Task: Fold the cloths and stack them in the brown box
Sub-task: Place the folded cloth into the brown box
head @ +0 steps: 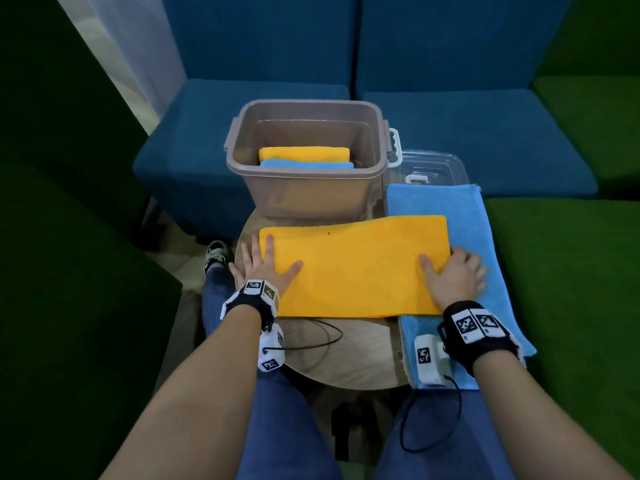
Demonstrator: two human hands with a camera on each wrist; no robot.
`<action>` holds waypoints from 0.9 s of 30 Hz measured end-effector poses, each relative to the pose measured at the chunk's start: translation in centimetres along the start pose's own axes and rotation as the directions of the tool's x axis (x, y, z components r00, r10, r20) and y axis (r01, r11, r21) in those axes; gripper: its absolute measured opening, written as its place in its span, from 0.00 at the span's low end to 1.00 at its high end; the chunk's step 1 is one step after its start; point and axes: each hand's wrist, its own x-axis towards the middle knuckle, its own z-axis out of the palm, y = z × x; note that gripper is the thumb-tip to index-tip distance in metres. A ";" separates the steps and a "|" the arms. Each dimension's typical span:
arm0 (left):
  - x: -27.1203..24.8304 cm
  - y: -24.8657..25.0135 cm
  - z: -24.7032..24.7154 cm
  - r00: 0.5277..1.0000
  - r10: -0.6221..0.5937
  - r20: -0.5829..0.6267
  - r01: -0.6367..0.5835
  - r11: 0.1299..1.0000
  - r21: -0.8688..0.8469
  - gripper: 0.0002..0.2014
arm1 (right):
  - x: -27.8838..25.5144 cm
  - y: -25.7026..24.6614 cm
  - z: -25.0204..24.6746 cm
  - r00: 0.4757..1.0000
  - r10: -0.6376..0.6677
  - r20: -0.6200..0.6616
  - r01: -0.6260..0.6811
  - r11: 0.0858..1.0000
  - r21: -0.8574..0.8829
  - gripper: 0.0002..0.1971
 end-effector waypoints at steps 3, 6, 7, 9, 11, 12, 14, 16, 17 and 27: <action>-0.2 0.0 0.1 1.000 -0.003 0.003 0.003 1.000 -0.001 0.46 | 0.5 0.5 0.2 0.993 0.022 0.114 -0.028 0.998 0.054 0.24; -0.1 -0.1 0.0 0.999 0.000 0.040 -0.001 1.000 0.009 0.47 | 0.8 0.7 -1.2 0.991 -0.055 0.122 0.028 0.976 0.216 0.16; 0.0 -0.2 -0.2 0.998 0.006 0.056 -0.006 1.000 0.009 0.47 | 0.7 0.8 -1.9 0.994 -0.067 0.086 0.043 0.966 0.257 0.13; 0.2 -0.8 -0.7 0.995 0.037 0.092 -0.038 0.999 0.002 0.47 | 0.8 1.4 -3.4 0.999 -0.040 -0.015 0.043 0.951 0.305 0.13; 0.3 -1.9 -1.1 0.986 0.087 0.143 -0.086 0.996 -0.012 0.45 | 0.7 1.6 -4.8 0.997 -0.008 -0.073 0.032 0.944 0.327 0.14; 0.3 -2.5 -1.2 0.980 0.109 0.164 -0.107 0.994 -0.020 0.45 | 0.5 1.4 -5.2 0.998 -0.011 -0.065 0.032 0.945 0.324 0.14; 0.2 -3.2 -1.0 0.973 0.137 0.183 -0.132 0.990 -0.041 0.43 | -0.3 0.2 -5.4 0.998 -0.060 -0.015 0.062 0.946 0.318 0.14; 0.2 -3.1 -1.0 0.972 0.143 0.186 -0.134 0.989 -0.059 0.39 | -1.3 -1.8 -4.9 0.990 -0.137 0.026 0.121 0.937 0.329 0.14; 0.2 -3.0 -1.1 0.972 0.138 0.190 -0.127 0.990 -0.069 0.36 | -1.9 -2.9 -4.4 0.983 -0.177 0.045 0.151 0.928 0.341 0.14; 0.3 -2.9 -1.9 0.959 0.146 0.242 -0.138 0.989 -0.051 0.37 | -7.4 -13.5 6.1 0.837 -0.407 0.365 0.313 0.904 0.290 0.06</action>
